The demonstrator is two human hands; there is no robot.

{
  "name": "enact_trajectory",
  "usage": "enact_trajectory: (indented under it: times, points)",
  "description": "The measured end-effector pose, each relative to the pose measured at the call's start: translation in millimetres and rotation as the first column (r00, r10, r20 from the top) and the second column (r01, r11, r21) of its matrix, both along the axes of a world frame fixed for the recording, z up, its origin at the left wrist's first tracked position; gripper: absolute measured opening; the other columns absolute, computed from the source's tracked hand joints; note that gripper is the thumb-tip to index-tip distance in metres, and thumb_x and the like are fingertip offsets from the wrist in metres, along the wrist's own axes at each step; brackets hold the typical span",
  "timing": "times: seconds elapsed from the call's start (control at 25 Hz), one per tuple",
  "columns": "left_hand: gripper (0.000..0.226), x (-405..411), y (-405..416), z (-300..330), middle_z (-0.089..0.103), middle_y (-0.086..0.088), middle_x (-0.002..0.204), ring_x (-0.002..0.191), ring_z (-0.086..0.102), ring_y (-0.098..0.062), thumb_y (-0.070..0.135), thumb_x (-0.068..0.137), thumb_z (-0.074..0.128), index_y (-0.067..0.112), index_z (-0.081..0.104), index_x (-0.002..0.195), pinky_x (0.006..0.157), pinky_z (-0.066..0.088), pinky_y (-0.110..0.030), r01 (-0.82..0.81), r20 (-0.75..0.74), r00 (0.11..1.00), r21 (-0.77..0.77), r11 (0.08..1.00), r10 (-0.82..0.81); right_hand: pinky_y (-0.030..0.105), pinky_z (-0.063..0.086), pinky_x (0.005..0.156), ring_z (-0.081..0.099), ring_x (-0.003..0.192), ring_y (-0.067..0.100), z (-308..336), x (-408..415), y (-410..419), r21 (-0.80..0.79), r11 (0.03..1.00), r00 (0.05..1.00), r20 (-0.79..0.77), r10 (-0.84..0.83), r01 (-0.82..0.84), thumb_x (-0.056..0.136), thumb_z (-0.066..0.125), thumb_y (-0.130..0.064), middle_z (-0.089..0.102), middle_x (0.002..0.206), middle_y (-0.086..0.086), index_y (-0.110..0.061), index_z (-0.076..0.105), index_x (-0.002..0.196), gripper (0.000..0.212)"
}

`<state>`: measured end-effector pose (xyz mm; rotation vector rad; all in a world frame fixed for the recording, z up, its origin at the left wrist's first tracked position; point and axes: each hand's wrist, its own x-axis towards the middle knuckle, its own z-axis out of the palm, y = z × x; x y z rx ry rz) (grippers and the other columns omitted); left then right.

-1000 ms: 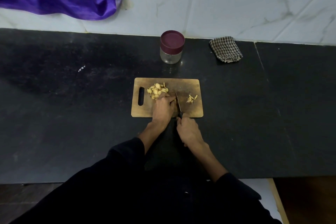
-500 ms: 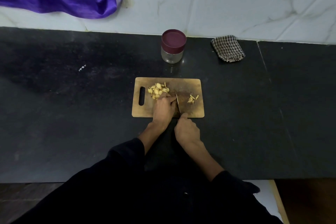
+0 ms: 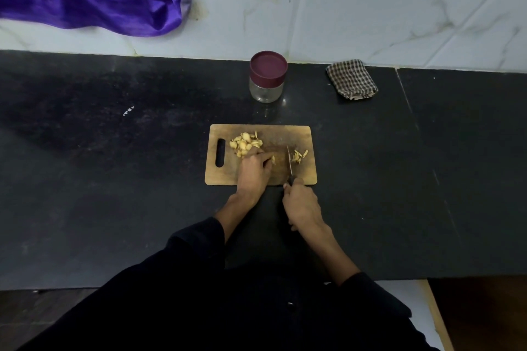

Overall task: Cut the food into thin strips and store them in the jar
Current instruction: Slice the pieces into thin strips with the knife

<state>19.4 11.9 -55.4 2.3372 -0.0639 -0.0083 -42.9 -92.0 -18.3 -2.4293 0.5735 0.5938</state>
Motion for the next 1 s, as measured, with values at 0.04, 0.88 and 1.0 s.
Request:
enact_trajectory:
  times: [0.04, 0.88, 1.0]
  points:
    - [0.029, -0.2, 1.4, 0.2, 0.060, -0.008, 0.110, 0.097, 0.060, -0.018, 0.006, 0.090, 0.059, 0.008, 0.065, 0.118, 0.088, 0.048, -0.023, -0.009, -0.006, 1.000, -0.044, 0.999, 0.008, 0.051, 0.059, 0.073, 0.067, 0.085, 0.031, 1.4, -1.1, 2.1, 0.006, 1.000, 1.000, -0.003, 0.020, -0.020, 0.104, 0.037, -0.035, 0.062, 0.101, 0.012, -0.011, 0.048, 0.118, 0.030]
    - [0.030, -2.9, 1.6, 8.4, 0.056, -0.011, 0.117, 0.099, 0.058, -0.018, 0.001, 0.093, 0.050, 0.007, 0.064, 0.118, 0.082, 0.043, -0.014, -0.016, -0.078, 0.997, -0.032, 0.999, 0.013, 0.051, 0.058, 0.075, 0.067, 0.087, 0.031, 9.6, 1.6, 8.3, 0.020, 0.986, 0.986, 0.009, 0.165, -0.165, 0.105, 0.039, -0.032, 0.061, 0.101, 0.011, -0.015, 0.044, 0.100, 0.018]
    - [0.031, -3.1, 0.3, 8.9, 0.056, -0.011, 0.117, 0.101, 0.058, -0.019, 0.001, 0.092, 0.050, 0.006, 0.063, 0.120, 0.085, 0.042, -0.014, -0.026, -0.081, 0.996, -0.036, 0.999, 0.023, 0.051, 0.056, 0.077, 0.065, 0.090, 0.031, 7.5, 3.3, 7.6, 0.000, 0.986, 0.986, 0.007, 0.169, -0.169, 0.105, 0.038, -0.029, 0.061, 0.105, 0.013, -0.010, 0.049, 0.109, 0.022]
